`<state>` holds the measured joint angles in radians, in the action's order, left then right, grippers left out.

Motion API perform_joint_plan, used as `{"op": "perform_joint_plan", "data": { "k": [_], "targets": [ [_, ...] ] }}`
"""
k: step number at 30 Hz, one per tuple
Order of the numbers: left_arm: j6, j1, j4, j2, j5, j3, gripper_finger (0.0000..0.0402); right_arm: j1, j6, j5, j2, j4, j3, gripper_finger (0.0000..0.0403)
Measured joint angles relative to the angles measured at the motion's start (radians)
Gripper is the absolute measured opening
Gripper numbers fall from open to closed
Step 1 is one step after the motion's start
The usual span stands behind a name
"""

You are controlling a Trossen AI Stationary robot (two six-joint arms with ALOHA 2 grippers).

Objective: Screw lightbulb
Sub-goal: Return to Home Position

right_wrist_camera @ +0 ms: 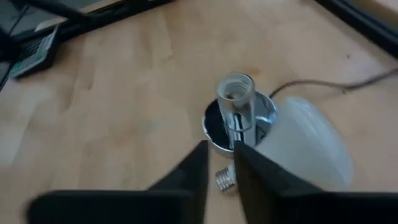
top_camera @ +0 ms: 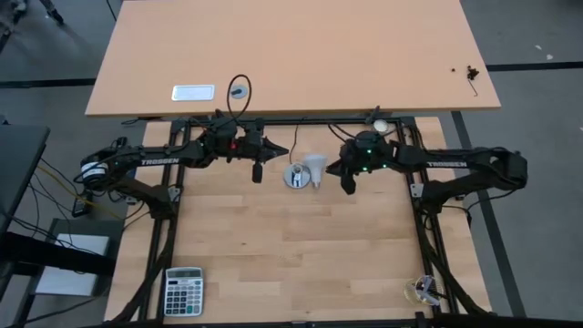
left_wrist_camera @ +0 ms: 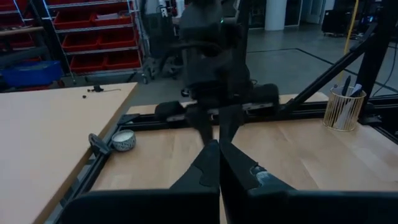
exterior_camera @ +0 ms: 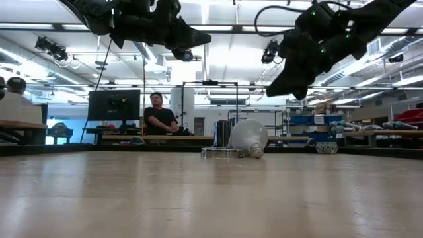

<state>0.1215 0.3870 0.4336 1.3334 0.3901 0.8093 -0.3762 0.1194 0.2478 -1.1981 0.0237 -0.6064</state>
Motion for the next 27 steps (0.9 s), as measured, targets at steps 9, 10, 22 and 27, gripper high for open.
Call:
{"op": "perform_joint_plan", "data": {
  "k": [9, 10, 22, 27],
  "targets": [
    [0.004, 0.001, -0.005, -0.006, -0.001, 0.0, 0.0, 0.058, -0.138, 0.002, 0.082, 0.023, 0.046, 0.0012],
    [0.005, 0.001, -0.005, -0.01, -0.002, 0.0, 0.0, 0.069, -0.141, 0.001, 0.086, 0.047, 0.061, 0.0008],
    [0.002, 0.001, -0.005, -0.01, -0.005, 0.0, 0.0, 0.222, -0.142, -0.174, 0.131, 0.36, 0.243, 0.0003],
    [0.002, 0.001, -0.005, -0.01, -0.013, 0.0, 0.0, 0.257, -0.124, -0.203, 0.225, 0.368, 0.319, 0.0002]
  ]
}}
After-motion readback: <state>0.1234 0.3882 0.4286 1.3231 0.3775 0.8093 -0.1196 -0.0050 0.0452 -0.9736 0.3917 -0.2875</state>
